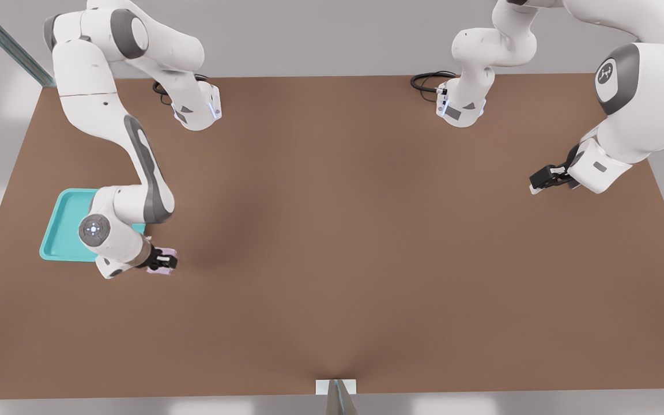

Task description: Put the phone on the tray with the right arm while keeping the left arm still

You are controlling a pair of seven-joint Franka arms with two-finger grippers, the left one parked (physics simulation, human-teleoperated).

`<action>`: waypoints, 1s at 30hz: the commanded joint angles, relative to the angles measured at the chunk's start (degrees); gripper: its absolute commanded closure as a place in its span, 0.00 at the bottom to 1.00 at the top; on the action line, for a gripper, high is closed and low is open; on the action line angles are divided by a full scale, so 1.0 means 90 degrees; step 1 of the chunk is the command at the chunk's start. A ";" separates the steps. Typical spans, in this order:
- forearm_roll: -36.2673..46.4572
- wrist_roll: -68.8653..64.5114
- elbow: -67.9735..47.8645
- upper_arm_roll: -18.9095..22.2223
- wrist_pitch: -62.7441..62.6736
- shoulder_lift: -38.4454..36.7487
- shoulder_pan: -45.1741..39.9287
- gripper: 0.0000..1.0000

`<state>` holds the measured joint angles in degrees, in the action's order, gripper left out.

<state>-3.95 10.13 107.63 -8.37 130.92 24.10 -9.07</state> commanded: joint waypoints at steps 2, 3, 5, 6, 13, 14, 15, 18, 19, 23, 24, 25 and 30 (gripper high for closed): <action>-0.0069 -0.2443 0.0316 -0.0573 -0.0064 -0.0217 -0.1246 0.25; -0.0069 -0.2776 0.0472 -0.0701 -0.0064 -0.0285 -0.1648 0.25; -0.0069 -0.3235 0.0756 -0.0730 -0.0054 -0.0432 -0.2048 0.25; -0.0079 -0.3342 0.0863 -0.0730 -0.0054 -0.0442 -0.2136 0.25; -0.0118 -0.3792 0.1361 -0.0730 0.0356 -0.0188 -0.2566 0.22; -0.0118 -0.3782 0.1351 -0.0730 0.0356 -0.0130 -0.2576 0.21; -0.0128 -0.3782 0.1351 -0.0730 0.0365 -0.0091 -0.2566 0.21; -0.0216 -0.3792 0.1332 -0.0721 0.0571 0.0085 -0.2605 0.08; -0.0216 -0.3792 0.1332 -0.0721 0.0571 0.0095 -0.2605 0.06; -0.0216 -0.3714 0.1030 -0.0876 0.0347 -0.0245 -0.2595 0.06; -0.0206 -0.3675 0.0651 -0.1032 -0.0081 -0.0470 -0.2576 0.06; -0.0196 -0.3665 -0.0509 -0.1325 -0.1271 -0.0549 -0.2527 0.06; -0.0772 -0.0598 -0.2966 -0.2450 -0.4069 -0.1426 -0.0878 0.03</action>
<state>-9.56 -11.67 81.37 -24.72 111.48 13.17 -14.59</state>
